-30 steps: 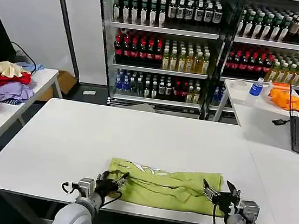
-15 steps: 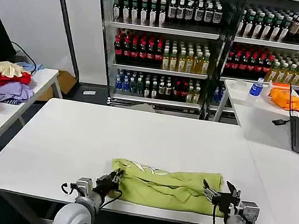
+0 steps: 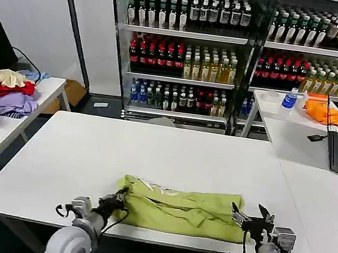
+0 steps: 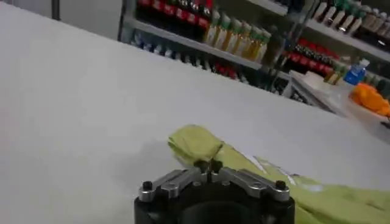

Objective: Fold and organize the clothes.

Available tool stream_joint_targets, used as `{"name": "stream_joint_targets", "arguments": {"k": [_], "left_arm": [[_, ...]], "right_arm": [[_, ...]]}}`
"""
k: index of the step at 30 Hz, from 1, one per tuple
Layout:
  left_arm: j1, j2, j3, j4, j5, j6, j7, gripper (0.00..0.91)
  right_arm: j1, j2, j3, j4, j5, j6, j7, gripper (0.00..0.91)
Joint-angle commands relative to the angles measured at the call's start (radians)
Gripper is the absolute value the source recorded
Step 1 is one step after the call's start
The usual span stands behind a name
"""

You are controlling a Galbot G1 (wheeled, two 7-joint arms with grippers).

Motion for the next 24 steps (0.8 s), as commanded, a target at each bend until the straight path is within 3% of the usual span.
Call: {"name": "stream_joint_targets", "arguments": {"k": [1, 3, 8, 11, 16, 24], "left_arm": [[-0.013, 0.214, -0.255, 0.022, -0.104, 0.007, 0.012, 0.02], [-0.033, 0.256, -0.296, 0.053, -0.115, 0.006, 0.017, 0.02], [-0.047, 0.283, -0.308, 0.033, -0.14, 0.011, 0.015, 0.02], [-0.032, 0.26, -0.249, -0.07, -0.157, 0.025, 0.009, 0.02], [-0.012, 0.155, -0.103, -0.191, -0.198, 0.062, 0.005, 0.02], [-0.074, 0.059, 0.069, -0.188, -0.218, 0.062, -0.007, 0.02]], "right_arm": [[0.004, 0.0, 0.001, -0.002, 0.002, 0.0, -0.001, 0.907], [0.006, 0.0, 0.0, -0.001, 0.002, 0.0, -0.001, 0.907], [0.009, 0.002, -0.006, -0.001, 0.001, 0.0, -0.001, 0.907], [0.011, 0.004, -0.009, -0.001, 0.0, 0.0, -0.001, 0.907], [0.013, 0.007, -0.014, -0.007, -0.004, 0.0, -0.001, 0.907], [0.007, 0.004, -0.007, -0.006, -0.004, 0.002, -0.003, 0.907]]}}
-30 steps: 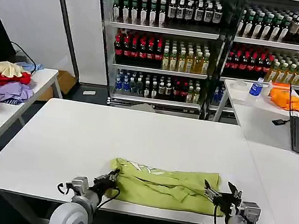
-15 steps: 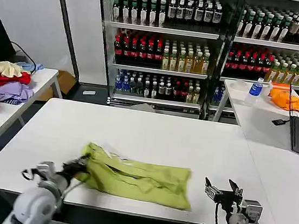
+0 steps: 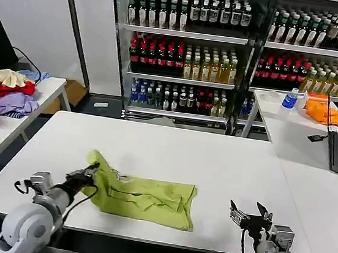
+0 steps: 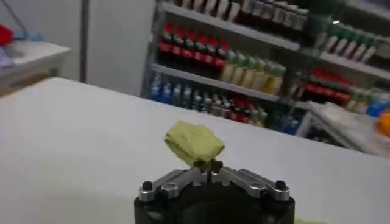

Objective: Fold and organize the clothes.

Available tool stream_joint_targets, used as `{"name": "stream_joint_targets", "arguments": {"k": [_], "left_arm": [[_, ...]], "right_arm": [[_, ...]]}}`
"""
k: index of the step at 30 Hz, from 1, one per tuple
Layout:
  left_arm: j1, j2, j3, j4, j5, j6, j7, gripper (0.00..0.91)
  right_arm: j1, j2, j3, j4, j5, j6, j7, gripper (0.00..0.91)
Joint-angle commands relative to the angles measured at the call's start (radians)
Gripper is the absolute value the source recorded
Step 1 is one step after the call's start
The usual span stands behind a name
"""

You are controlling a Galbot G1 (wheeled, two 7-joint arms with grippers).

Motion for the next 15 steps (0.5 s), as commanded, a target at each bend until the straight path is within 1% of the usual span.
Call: {"name": "stream_joint_targets", "arguments": {"k": [1, 6, 12, 15], "left_arm": [[-0.052, -0.107, 0.221, -0.069, -0.035, 0.016, -0.008, 0.02], [-0.09, -0.142, 0.304, -0.012, -0.002, 0.014, -0.01, 0.02], [-0.122, -0.18, 0.363, 0.035, 0.058, 0.014, -0.01, 0.02], [-0.128, -0.187, 0.387, 0.051, 0.086, 0.014, -0.012, 0.02]], "right_arm": [[-0.003, 0.0, 0.003, -0.001, 0.0, 0.001, -0.001, 0.907], [-0.005, -0.002, 0.006, -0.004, 0.0, 0.003, -0.003, 0.907], [-0.003, -0.002, 0.004, -0.008, 0.0, 0.003, -0.004, 0.907], [-0.005, -0.005, -0.001, -0.008, 0.0, 0.004, -0.005, 0.907]]}}
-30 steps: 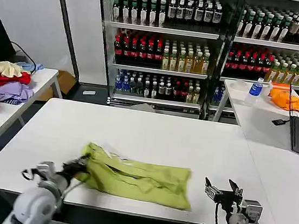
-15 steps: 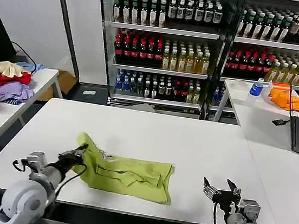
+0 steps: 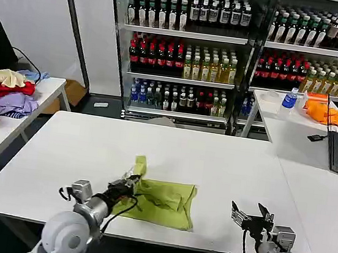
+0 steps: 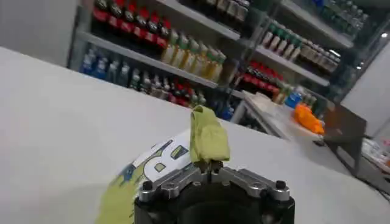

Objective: Fold and organize the clothes.

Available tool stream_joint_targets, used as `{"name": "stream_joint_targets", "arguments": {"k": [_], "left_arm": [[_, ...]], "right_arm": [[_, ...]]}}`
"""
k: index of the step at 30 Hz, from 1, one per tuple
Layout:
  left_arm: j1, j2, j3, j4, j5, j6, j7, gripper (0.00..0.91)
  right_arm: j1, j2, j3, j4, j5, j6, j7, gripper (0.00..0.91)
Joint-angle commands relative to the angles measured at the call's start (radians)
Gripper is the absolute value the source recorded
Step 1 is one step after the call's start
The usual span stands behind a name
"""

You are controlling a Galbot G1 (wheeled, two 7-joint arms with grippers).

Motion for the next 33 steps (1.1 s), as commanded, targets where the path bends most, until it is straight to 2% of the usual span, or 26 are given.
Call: {"name": "stream_joint_targets", "arguments": {"k": [1, 4, 5, 6, 7, 8, 9, 20, 26, 33], "left_arm": [[-0.051, -0.069, 0.163, 0.059, 0.079, 0.006, -0.003, 0.02], [-0.071, -0.074, 0.188, 0.09, 0.109, 0.005, -0.004, 0.02], [-0.077, -0.075, 0.197, 0.097, 0.119, 0.005, -0.001, 0.04], [-0.08, -0.075, 0.204, 0.101, 0.127, 0.006, 0.003, 0.101], [-0.081, -0.075, 0.206, 0.102, 0.129, 0.007, 0.005, 0.453], [-0.082, -0.075, 0.213, 0.102, 0.136, 0.01, 0.013, 0.715], [-0.083, -0.074, 0.218, 0.102, 0.146, 0.01, 0.017, 0.907], [-0.053, -0.081, 0.196, 0.016, 0.144, 0.001, 0.072, 0.907], [0.024, -0.023, 0.081, -0.088, 0.103, 0.002, 0.075, 0.907], [0.05, 0.043, -0.055, 0.018, 0.194, -0.012, 0.049, 0.907]], "right_arm": [[-0.001, -0.002, -0.005, 0.0, 0.0, 0.001, -0.001, 0.907], [0.001, -0.003, -0.004, 0.004, 0.0, 0.001, -0.001, 0.907], [0.002, -0.004, -0.004, 0.005, 0.0, 0.001, -0.001, 0.907], [0.002, -0.005, -0.004, 0.004, 0.0, 0.001, -0.001, 0.907], [0.002, -0.005, -0.003, 0.004, 0.001, 0.001, -0.001, 0.907], [0.002, -0.007, -0.003, 0.003, 0.0, 0.001, -0.001, 0.907], [0.002, -0.007, -0.003, 0.001, 0.001, 0.001, -0.002, 0.907], [0.015, -0.005, -0.017, -0.006, 0.0, 0.001, 0.001, 0.907], [0.018, 0.005, -0.018, -0.016, -0.002, 0.006, -0.001, 0.907], [0.031, 0.018, -0.04, -0.026, -0.012, 0.007, -0.002, 0.907]]}}
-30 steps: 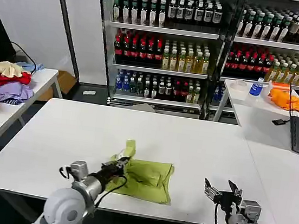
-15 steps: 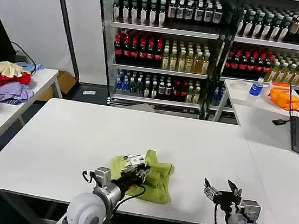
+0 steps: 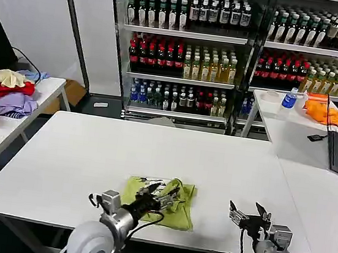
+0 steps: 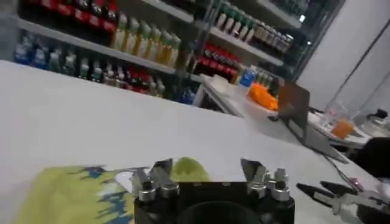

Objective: Fold and organize the clothes.

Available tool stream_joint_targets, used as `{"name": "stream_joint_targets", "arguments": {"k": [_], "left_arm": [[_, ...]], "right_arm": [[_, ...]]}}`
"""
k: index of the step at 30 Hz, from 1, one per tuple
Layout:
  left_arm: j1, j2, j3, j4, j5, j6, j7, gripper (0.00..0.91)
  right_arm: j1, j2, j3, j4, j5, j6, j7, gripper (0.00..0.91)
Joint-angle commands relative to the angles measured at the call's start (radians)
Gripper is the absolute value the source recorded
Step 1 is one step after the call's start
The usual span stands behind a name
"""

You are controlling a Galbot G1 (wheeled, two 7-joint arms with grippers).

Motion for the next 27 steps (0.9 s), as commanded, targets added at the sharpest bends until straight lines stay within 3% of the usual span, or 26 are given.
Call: {"name": "stream_joint_targets", "arguments": {"k": [1, 10, 17, 25, 26, 27], "left_arm": [[0.058, 0.089, -0.184, 0.057, 0.088, -0.016, -0.014, 0.907], [0.054, 0.086, -0.198, 0.186, 0.094, -0.02, -0.021, 0.907], [0.054, 0.035, -0.183, 0.211, -0.056, 0.037, -0.061, 0.907], [0.055, 0.008, -0.163, 0.211, -0.168, 0.037, -0.055, 0.907], [0.05, 0.002, -0.165, 0.229, -0.183, 0.037, -0.056, 0.897], [0.046, -0.001, -0.166, 0.235, -0.202, 0.037, -0.057, 0.695]], "right_arm": [[0.009, 0.007, -0.014, -0.004, -0.003, 0.0, 0.0, 0.907], [0.013, 0.003, -0.014, -0.005, -0.003, 0.0, 0.0, 0.907], [0.006, -0.002, -0.002, 0.0, -0.002, -0.001, 0.0, 0.907], [0.006, -0.005, 0.006, 0.001, 0.001, 0.0, 0.001, 0.907], [0.006, -0.004, 0.005, 0.001, 0.001, -0.001, 0.001, 0.907], [0.007, -0.003, 0.005, 0.001, 0.001, 0.0, 0.001, 0.907]]}}
